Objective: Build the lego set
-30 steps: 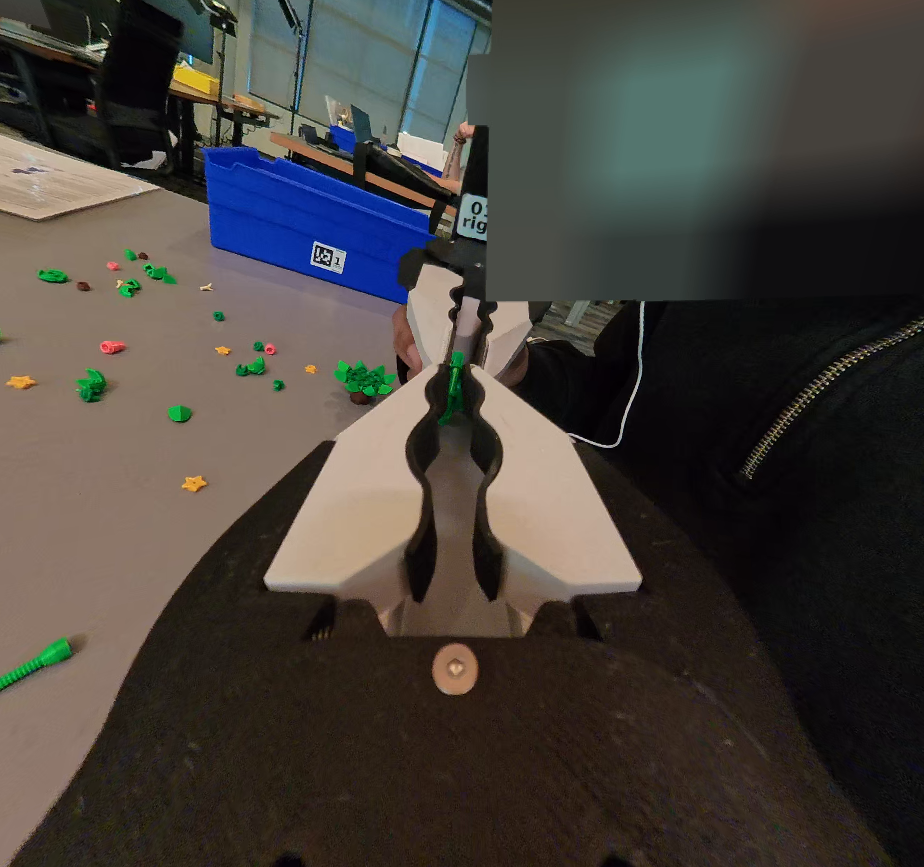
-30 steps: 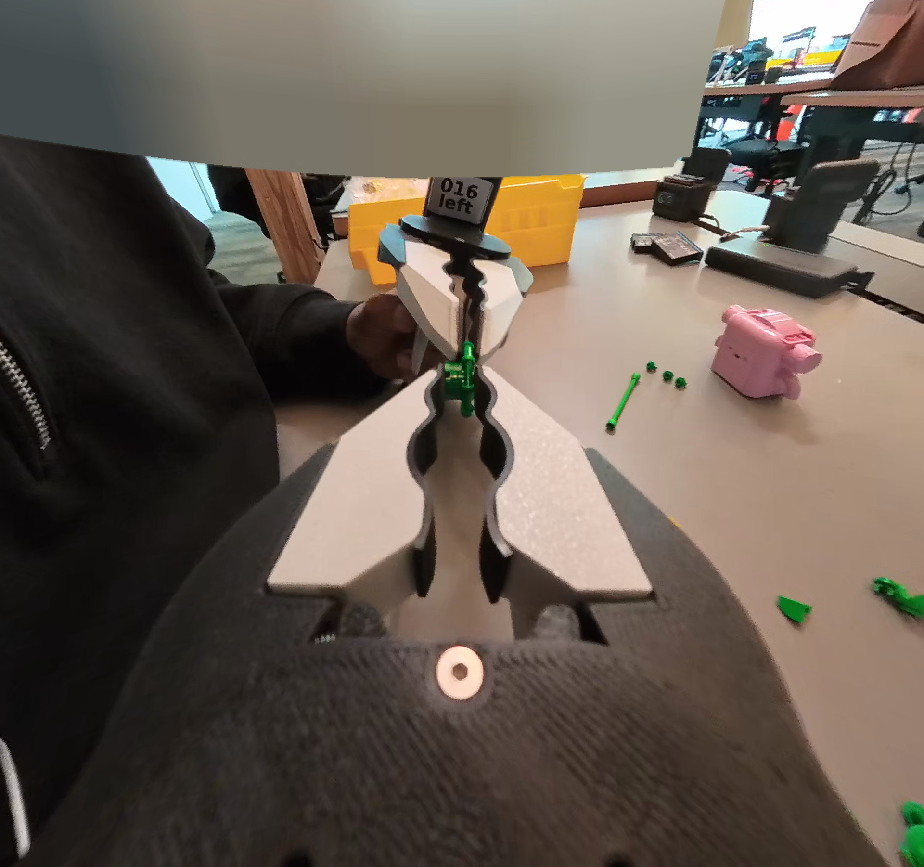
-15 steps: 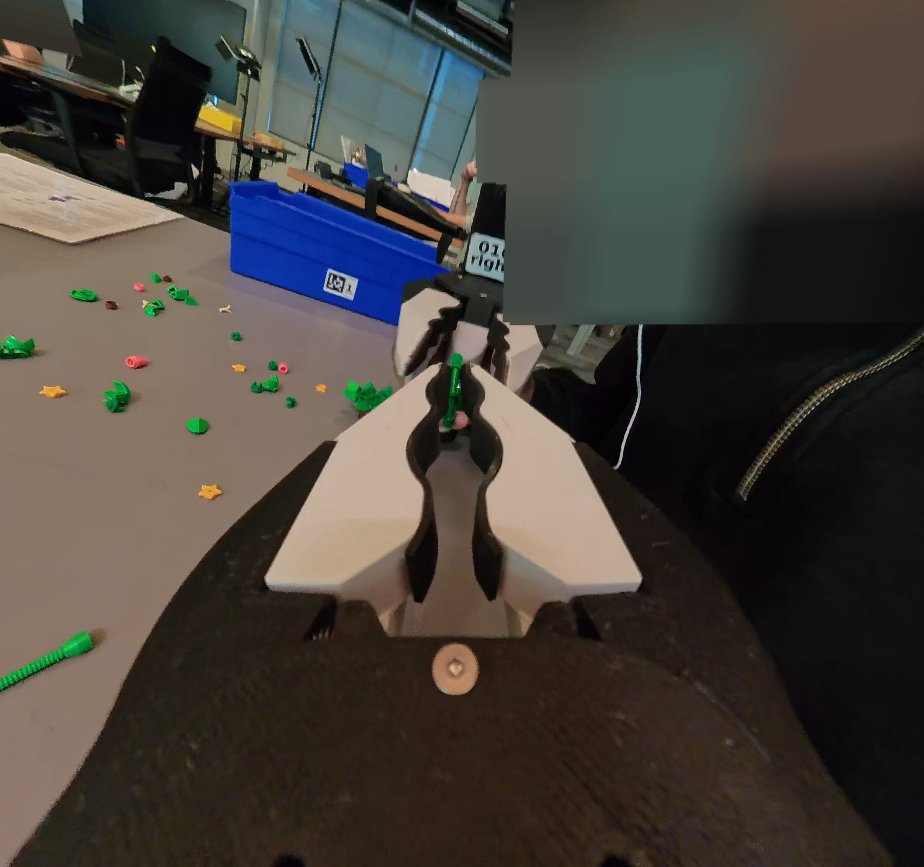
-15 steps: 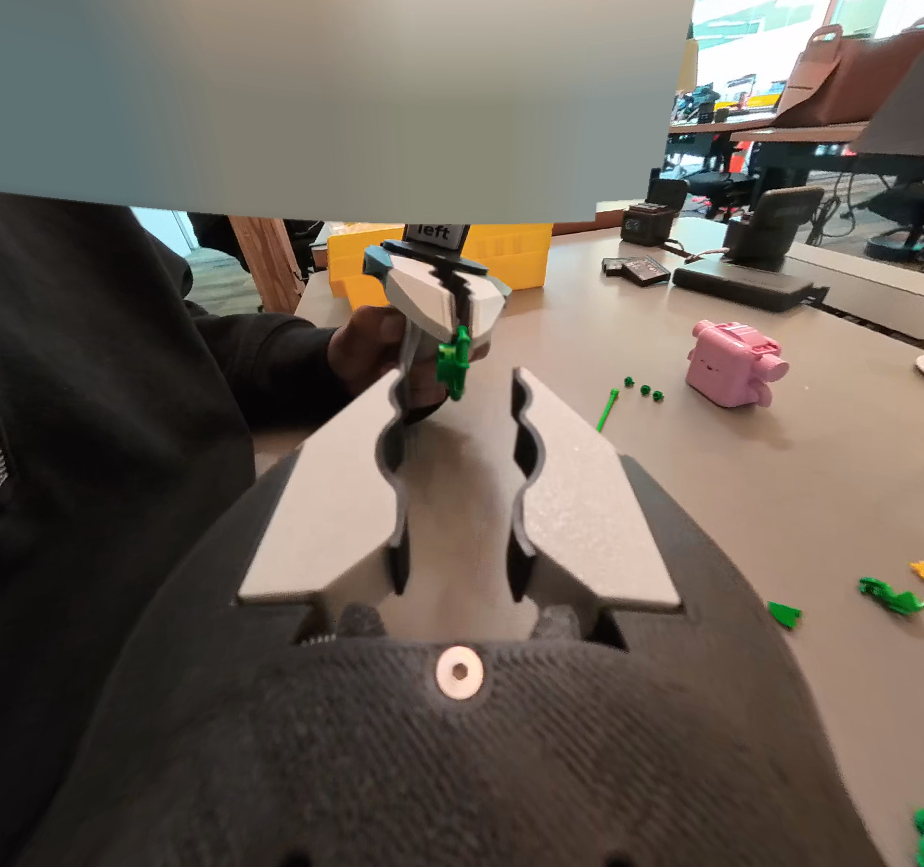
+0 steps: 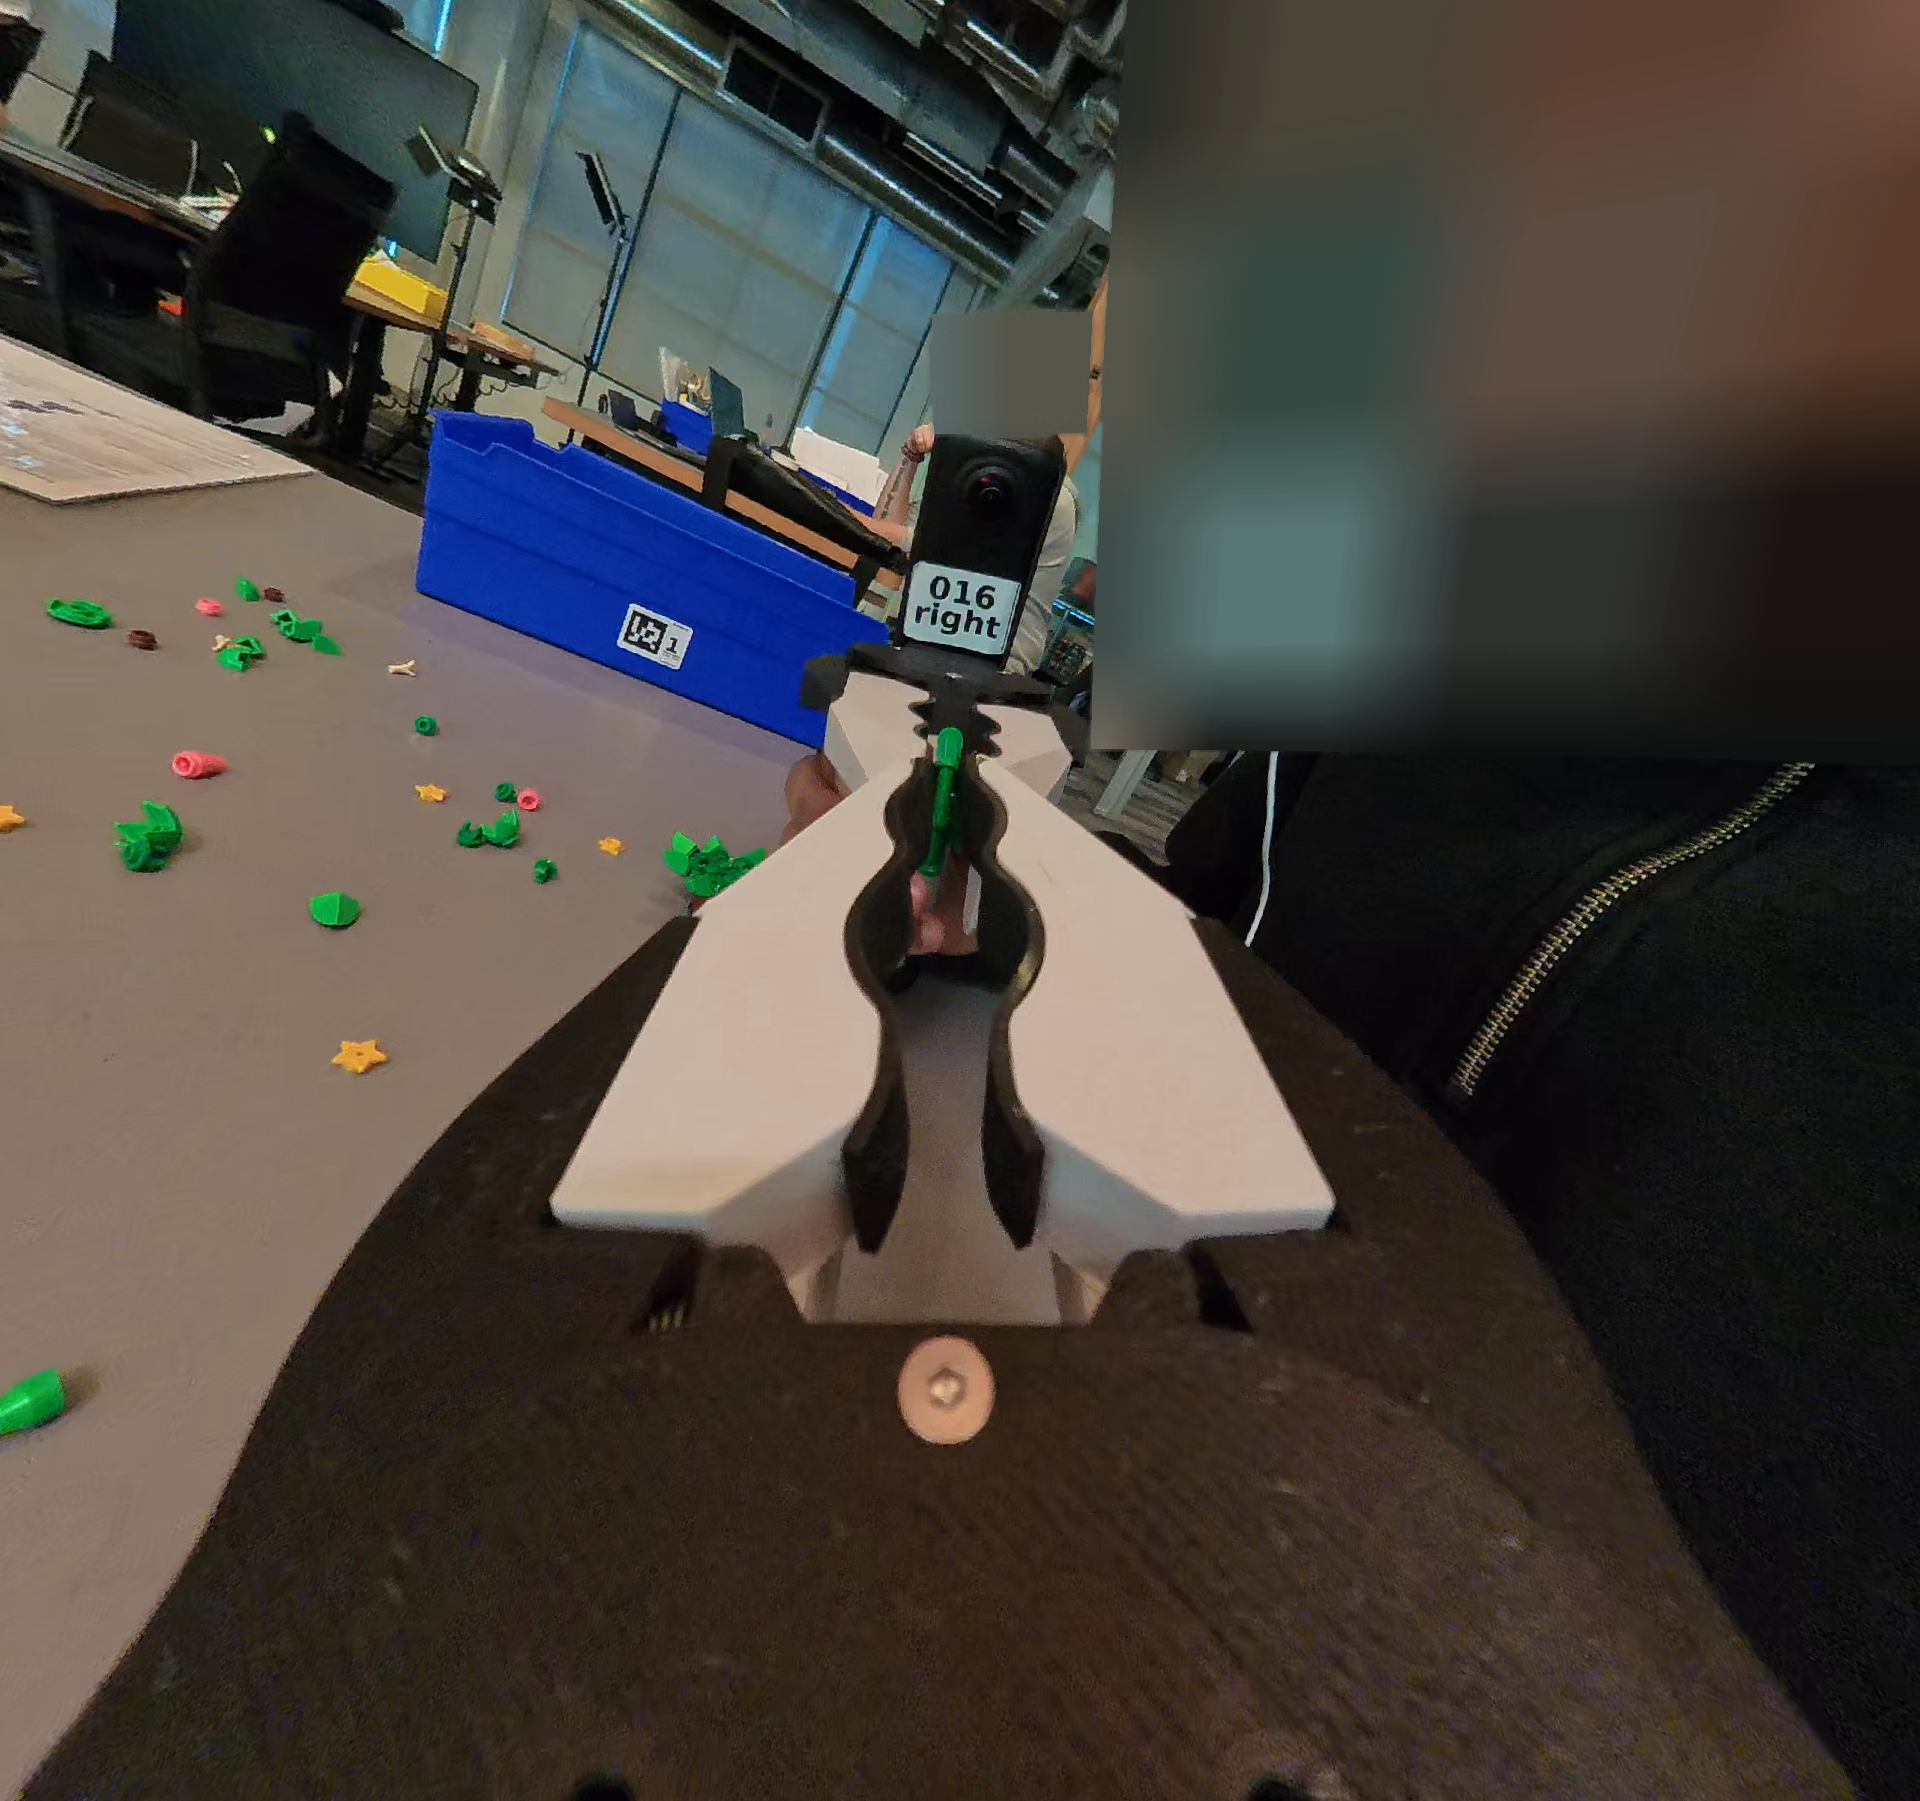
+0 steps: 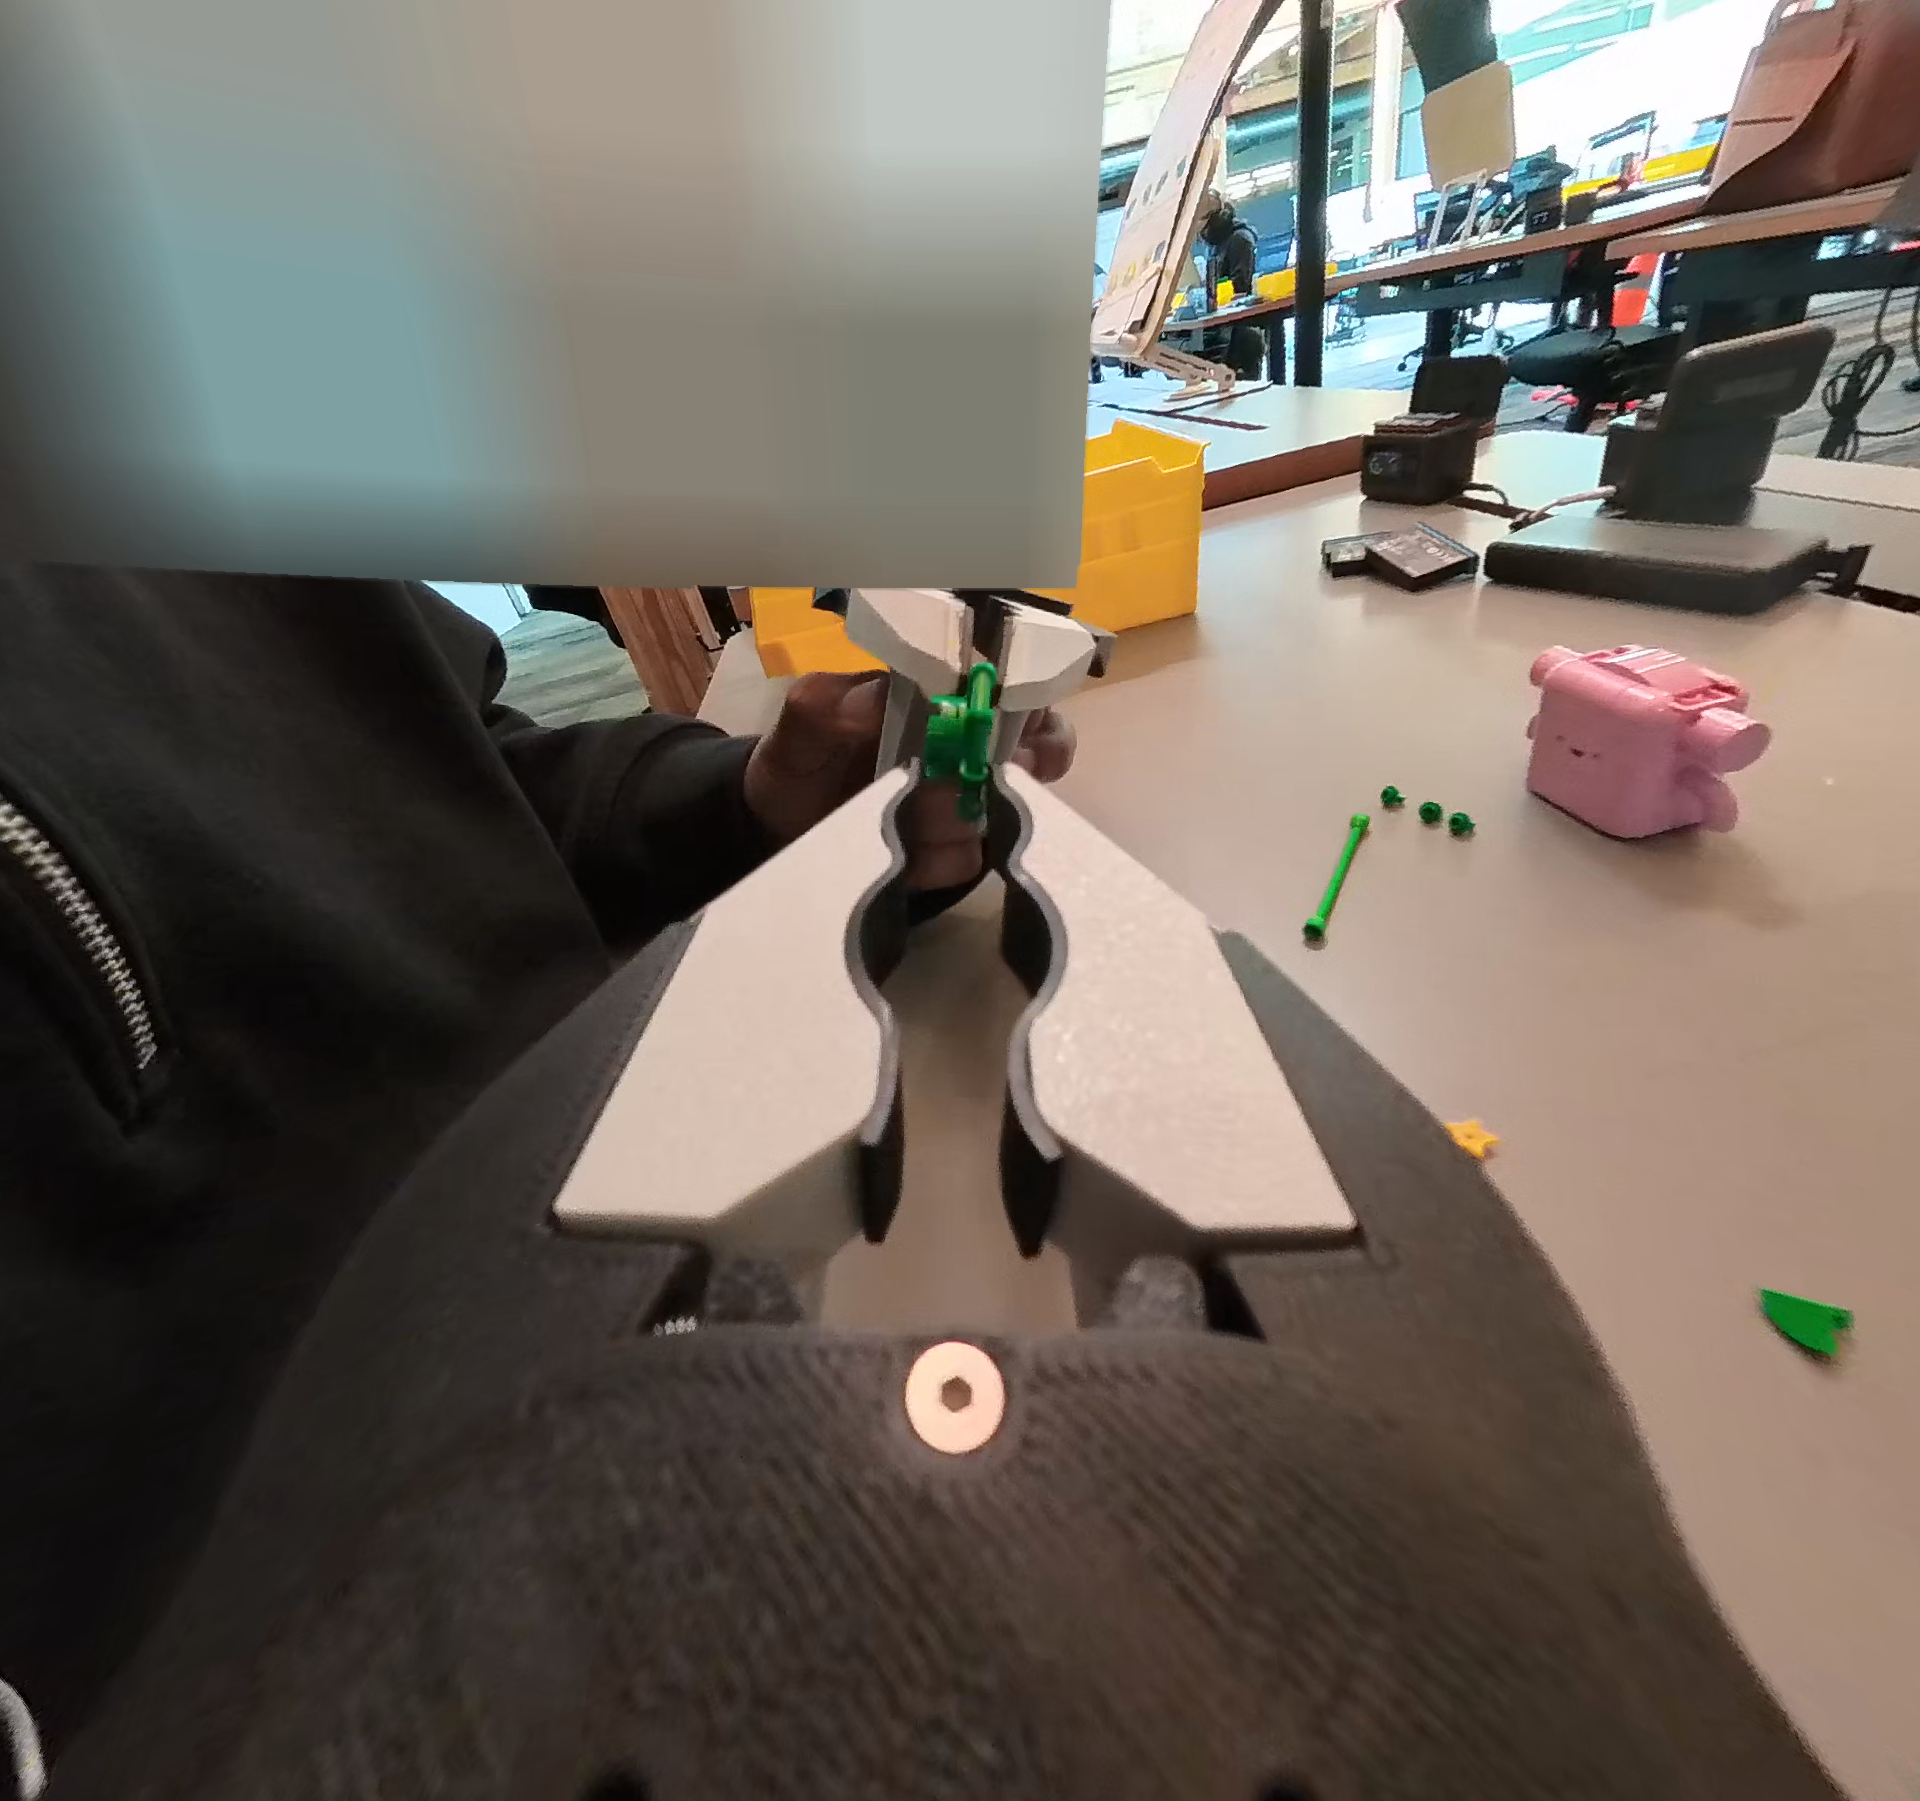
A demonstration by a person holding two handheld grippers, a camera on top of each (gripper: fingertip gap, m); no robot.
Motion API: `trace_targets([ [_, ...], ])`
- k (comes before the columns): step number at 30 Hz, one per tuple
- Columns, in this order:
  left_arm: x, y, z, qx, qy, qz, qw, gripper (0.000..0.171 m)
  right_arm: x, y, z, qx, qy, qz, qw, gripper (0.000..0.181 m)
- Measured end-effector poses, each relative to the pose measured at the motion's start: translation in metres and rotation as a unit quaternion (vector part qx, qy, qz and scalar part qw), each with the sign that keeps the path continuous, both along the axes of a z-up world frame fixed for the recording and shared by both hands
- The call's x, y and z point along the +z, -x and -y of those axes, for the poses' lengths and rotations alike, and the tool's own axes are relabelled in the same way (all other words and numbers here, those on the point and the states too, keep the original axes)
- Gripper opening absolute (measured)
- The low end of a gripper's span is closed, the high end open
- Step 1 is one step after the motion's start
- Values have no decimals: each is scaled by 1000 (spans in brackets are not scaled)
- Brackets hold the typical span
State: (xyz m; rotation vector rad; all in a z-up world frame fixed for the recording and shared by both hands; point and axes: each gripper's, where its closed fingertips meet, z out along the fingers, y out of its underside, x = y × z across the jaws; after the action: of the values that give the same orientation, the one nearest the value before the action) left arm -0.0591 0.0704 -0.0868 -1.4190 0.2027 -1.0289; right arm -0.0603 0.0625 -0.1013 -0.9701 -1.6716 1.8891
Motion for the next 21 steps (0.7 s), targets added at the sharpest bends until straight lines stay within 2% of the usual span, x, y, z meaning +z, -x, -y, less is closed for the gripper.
trace_targets([
  [6, -4, 0, -2, 2, 10, -5, 1000, 0, 12, -3, -11, -9, 35, -20, 999, 9],
  [10, -7, -2, -2, -4, 16, -11, 1000, 0, 12, -4, -11, -14, 20, -25, 999, 8],
  [13, -5, -2, 0, -14, 13, -1, 1000, 18, 9, -3, -11, -21, 0, -25, 999, 9],
  [16, -3, -3, 1, -19, 8, 1, 1000, 25, 5, -3, -8, -18, -18, -21, 999, 9],
  [19, -7, -7, 0, -16, 12, -20, 1000, 21, 1, -3, -5, -15, -37, -19, 999, 9],
  [21, -11, -9, -1, -13, 17, -38, 999, 12, -1, -3, -3, -13, -47, -18, 999, 9],
])
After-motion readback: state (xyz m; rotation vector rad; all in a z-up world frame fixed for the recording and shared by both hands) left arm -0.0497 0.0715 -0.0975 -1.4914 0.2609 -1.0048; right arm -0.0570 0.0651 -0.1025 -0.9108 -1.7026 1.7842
